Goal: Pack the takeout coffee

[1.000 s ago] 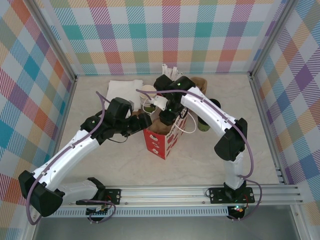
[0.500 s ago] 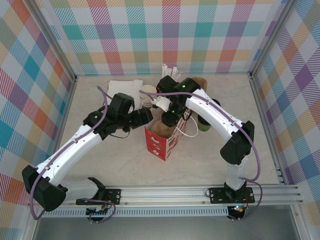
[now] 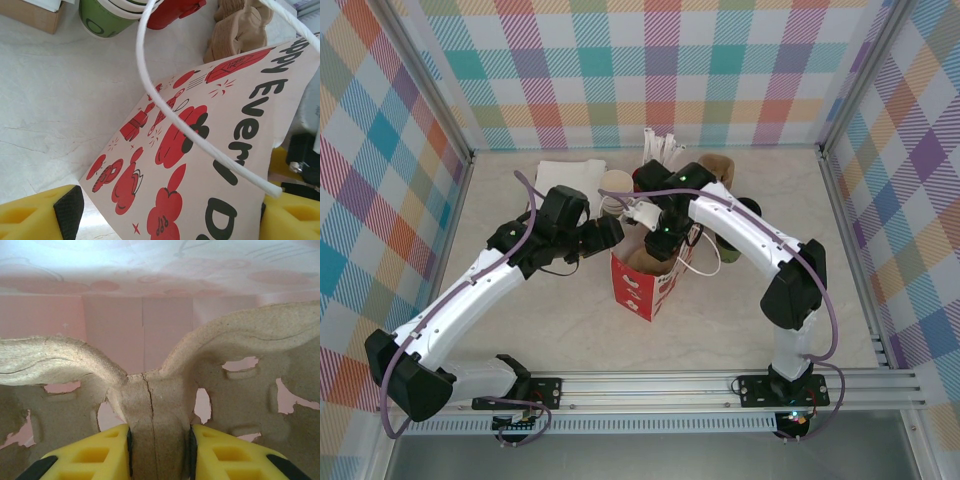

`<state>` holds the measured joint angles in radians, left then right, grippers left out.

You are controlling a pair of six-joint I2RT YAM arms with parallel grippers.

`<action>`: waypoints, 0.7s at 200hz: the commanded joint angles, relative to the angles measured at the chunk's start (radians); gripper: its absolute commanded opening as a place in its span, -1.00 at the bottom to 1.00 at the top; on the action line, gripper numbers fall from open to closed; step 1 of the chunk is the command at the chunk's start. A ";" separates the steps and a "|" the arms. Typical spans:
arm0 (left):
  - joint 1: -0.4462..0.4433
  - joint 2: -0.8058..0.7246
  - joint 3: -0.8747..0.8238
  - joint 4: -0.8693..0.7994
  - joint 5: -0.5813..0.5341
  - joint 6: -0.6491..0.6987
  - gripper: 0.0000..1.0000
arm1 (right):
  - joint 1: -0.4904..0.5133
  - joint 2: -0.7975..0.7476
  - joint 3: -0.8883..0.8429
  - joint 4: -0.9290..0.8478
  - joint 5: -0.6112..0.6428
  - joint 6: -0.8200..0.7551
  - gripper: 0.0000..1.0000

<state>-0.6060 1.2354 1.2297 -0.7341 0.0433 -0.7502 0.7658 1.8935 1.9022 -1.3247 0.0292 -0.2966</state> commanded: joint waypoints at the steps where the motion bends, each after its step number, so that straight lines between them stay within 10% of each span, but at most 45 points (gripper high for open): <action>1: 0.010 0.012 0.038 -0.010 0.020 0.025 0.60 | 0.006 0.017 -0.008 -0.024 0.003 -0.001 -0.34; 140: 0.009 0.007 0.035 -0.010 0.038 0.028 0.58 | 0.006 0.049 0.027 -0.046 -0.014 -0.010 -0.01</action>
<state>-0.6060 1.2407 1.2362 -0.7341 0.0692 -0.7376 0.7658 1.9427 1.9011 -1.3373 0.0338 -0.2977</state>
